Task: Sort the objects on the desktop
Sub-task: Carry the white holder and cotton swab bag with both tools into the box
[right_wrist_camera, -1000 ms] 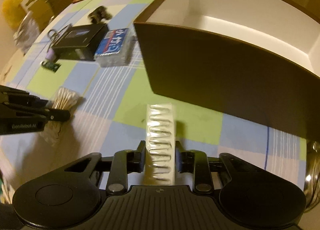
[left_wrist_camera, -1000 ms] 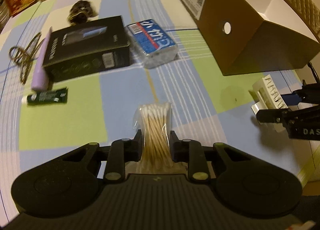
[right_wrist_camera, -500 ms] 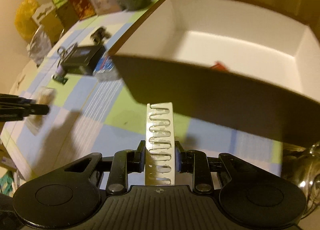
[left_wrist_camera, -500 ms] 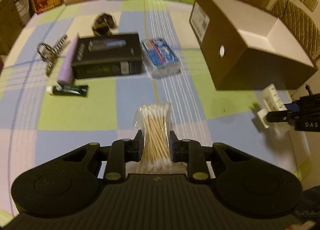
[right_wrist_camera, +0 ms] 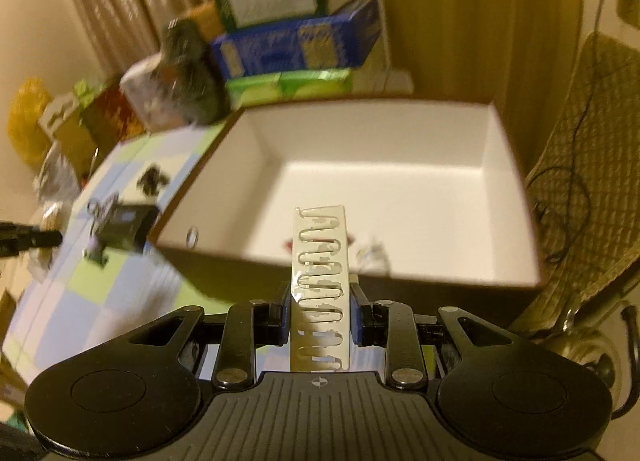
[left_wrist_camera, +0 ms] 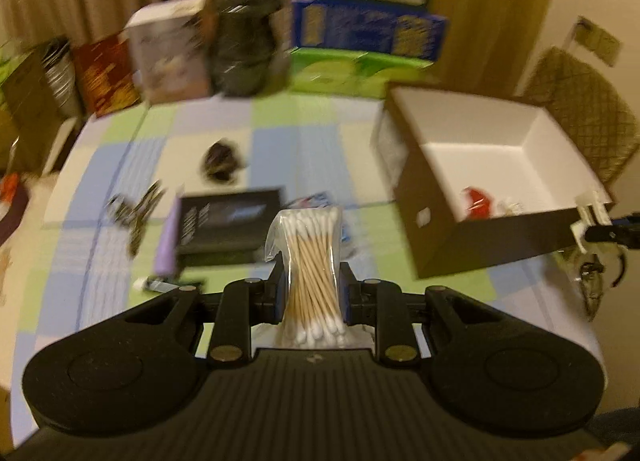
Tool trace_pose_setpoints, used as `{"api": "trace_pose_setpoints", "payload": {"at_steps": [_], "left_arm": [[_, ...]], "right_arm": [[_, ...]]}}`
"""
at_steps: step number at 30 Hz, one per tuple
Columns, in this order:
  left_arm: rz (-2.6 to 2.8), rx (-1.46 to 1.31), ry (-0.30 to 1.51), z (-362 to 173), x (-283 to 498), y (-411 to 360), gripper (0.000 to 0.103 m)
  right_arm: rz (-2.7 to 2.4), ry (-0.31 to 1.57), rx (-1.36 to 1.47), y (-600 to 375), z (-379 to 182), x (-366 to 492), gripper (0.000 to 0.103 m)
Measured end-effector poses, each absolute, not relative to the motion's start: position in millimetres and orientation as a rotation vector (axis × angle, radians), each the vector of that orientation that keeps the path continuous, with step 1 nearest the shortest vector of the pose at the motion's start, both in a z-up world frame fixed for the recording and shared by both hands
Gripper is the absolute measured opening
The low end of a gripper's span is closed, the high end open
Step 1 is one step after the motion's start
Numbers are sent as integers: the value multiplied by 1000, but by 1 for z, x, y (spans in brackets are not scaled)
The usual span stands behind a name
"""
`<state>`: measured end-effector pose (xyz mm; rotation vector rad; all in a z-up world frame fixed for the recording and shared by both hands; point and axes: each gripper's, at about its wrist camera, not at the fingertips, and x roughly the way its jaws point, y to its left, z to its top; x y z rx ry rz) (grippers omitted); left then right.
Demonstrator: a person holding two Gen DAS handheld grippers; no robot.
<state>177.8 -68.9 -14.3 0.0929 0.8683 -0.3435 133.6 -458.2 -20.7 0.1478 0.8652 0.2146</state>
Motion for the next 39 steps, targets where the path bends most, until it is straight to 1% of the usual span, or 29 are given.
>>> {"api": "trace_pose_setpoints", "payload": {"at_steps": [5, 9, 14, 27, 39], "left_arm": [[-446, 63, 809, 1, 189, -111, 20], [-539, 103, 773, 9, 202, -154, 20], [-593, 140, 773, 7, 224, -199, 20], [-646, 226, 854, -30, 274, -287, 20], [-623, 253, 949, -74, 320, -337, 21]], "right_arm": [[180, 809, 173, -473, -7, 144, 25], [161, 785, 184, -480, -3, 156, 25], [149, 777, 182, -483, -4, 177, 25], [167, 845, 137, -487, -29, 238, 25], [146, 940, 90, -490, -60, 287, 25]]}}
